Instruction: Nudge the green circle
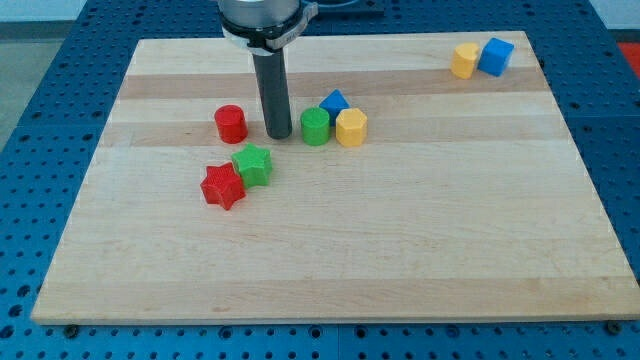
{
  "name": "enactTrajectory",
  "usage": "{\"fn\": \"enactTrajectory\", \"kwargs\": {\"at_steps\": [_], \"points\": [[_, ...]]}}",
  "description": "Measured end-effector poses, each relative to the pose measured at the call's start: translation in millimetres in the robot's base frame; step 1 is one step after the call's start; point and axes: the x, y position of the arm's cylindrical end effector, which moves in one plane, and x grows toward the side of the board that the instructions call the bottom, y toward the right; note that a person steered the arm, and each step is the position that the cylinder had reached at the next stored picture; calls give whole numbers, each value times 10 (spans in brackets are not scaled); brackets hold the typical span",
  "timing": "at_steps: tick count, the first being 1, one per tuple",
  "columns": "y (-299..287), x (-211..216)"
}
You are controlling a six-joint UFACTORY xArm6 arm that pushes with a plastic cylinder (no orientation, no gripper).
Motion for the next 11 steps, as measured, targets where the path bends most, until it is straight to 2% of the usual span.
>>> {"fn": "enactTrajectory", "kwargs": {"at_steps": [11], "points": [[112, -139]]}}
